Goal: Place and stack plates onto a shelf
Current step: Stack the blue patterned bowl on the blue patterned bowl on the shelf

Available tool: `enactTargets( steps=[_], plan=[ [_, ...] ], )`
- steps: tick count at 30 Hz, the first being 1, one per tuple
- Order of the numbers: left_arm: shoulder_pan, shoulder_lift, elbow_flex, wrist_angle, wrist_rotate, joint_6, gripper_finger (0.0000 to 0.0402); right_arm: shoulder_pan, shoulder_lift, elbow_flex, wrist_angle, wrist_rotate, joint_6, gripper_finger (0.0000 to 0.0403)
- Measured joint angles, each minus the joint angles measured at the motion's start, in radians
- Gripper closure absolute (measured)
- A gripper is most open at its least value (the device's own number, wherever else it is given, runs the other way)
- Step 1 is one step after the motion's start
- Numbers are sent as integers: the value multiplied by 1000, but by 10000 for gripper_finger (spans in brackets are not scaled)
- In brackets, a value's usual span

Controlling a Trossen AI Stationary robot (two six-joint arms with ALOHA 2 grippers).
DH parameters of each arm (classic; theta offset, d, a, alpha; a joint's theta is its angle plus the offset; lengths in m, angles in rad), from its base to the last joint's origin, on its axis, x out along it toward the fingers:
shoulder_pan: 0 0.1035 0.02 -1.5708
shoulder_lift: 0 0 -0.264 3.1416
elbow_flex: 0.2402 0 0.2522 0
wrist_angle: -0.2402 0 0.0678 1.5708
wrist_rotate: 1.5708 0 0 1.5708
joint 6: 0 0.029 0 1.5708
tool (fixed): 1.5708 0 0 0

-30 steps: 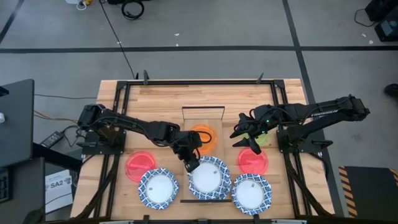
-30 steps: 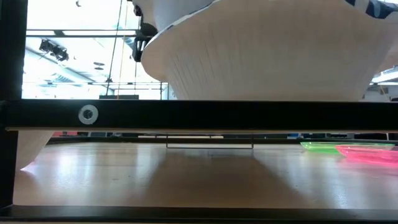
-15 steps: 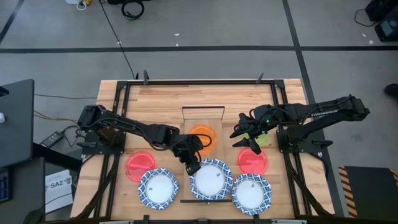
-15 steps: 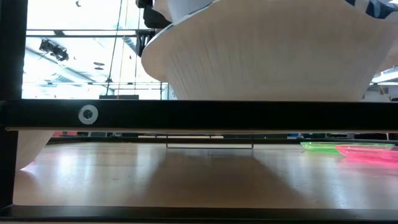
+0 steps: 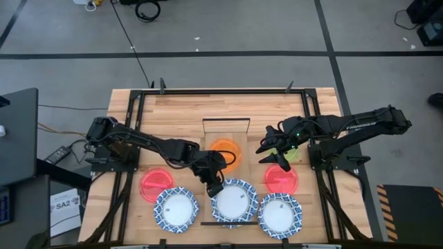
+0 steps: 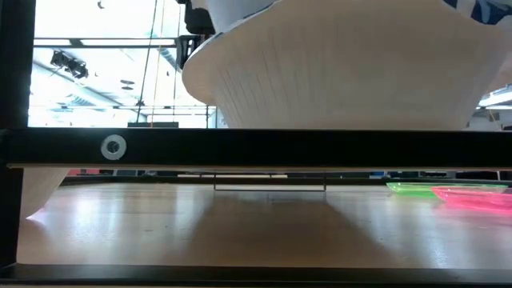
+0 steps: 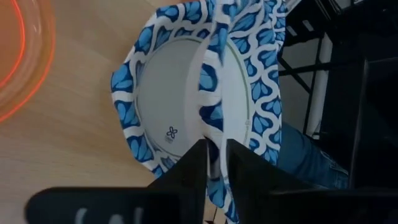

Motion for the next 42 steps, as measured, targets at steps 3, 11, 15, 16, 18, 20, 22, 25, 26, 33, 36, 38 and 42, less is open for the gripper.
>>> enactTargets(
  steps=[3,11,15,16,18,20,22,25,26,33,36,38,42],
  plan=[
    [0,0,0,-1,0,0,307,0,0,0,0,0,0,192],
    [1,0,0,-63,0,52,239,0,0,0,0,0,0,192],
    [17,0,0,-101,1,132,221,0,0,0,0,0,0,192],
    [25,0,0,-106,1,132,220,0,0,0,0,0,0,192],
    [38,0,0,-118,1,133,219,0,0,0,0,0,0,192],
    [49,-1,0,-130,0,140,219,0,0,0,0,0,0,192],
    [61,-9,0,-160,0,147,219,0,0,0,0,0,0,192],
    [74,-26,0,-206,-1,192,219,0,0,0,-1,0,0,192],
    [78,-34,0,-235,-2,209,219,0,0,0,-4,0,0,192],
    [79,-133,0,-436,-108,301,219,0,0,0,-40,0,0,192],
    [73,-175,0,-542,-152,316,219,0,0,0,-51,28,0,192],
    [65,-196,0,-613,-183,317,219,0,0,0,-57,47,0,192],
    [51,-233,-8,-696,-215,327,219,0,0,0,-58,59,-1,192]
  ],
)
